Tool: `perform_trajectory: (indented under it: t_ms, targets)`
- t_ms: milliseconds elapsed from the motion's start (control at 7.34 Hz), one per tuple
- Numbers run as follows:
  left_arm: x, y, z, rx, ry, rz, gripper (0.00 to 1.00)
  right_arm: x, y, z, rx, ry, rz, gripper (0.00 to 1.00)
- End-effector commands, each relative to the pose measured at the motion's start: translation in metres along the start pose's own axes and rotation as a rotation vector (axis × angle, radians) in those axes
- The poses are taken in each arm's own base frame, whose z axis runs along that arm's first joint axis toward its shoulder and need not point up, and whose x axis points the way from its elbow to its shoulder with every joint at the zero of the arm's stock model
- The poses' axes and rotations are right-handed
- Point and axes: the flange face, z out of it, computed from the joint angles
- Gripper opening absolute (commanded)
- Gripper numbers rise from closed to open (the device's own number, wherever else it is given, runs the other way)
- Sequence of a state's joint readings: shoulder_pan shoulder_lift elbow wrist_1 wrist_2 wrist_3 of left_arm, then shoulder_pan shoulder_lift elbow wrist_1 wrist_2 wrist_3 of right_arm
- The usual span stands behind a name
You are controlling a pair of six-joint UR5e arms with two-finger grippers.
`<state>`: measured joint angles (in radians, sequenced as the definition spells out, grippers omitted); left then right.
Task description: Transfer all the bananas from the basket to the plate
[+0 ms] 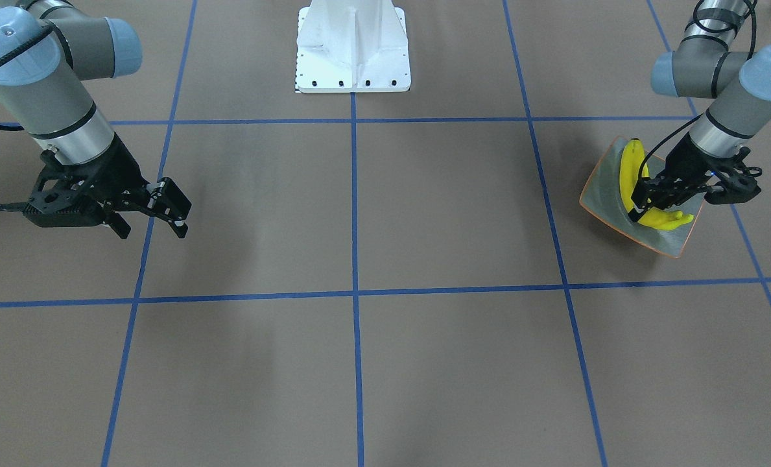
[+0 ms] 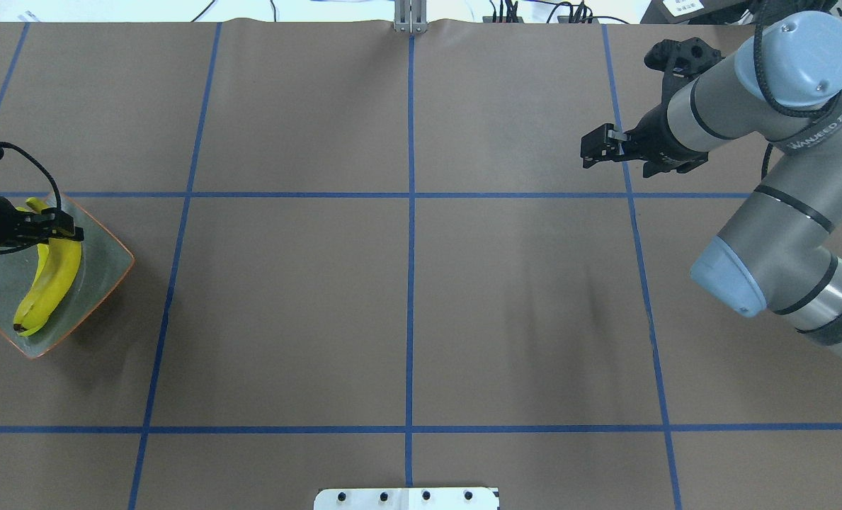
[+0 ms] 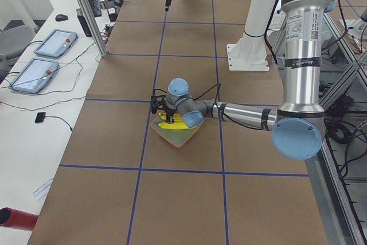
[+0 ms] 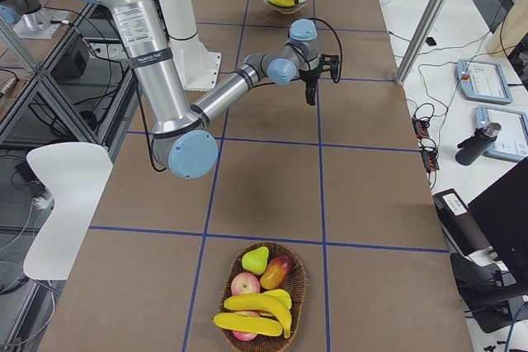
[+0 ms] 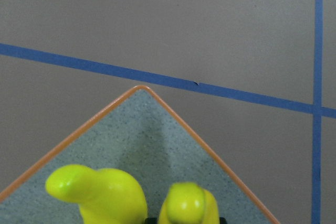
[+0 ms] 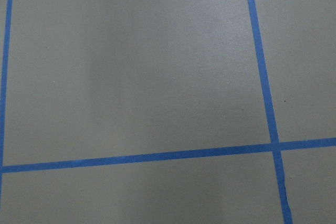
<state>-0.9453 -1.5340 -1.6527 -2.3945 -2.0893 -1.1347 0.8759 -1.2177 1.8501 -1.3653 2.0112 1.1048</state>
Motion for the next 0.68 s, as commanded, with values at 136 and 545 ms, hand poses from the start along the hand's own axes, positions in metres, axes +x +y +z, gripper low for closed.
perform_trajectory:
  t_ms: [136,545]
  targets:
    - [0.0028,0.0008,0.0036,-0.007,0.0,0.001,0.0,-0.0002,0.0002,-0.0005,0.001,-0.001,0.001,1.0]
    - [0.0013,0.0009,0.004,-0.005,-0.002,0.004,0.91,-0.0002,0.0002,-0.0005,0.001,-0.001,0.001,1.0]
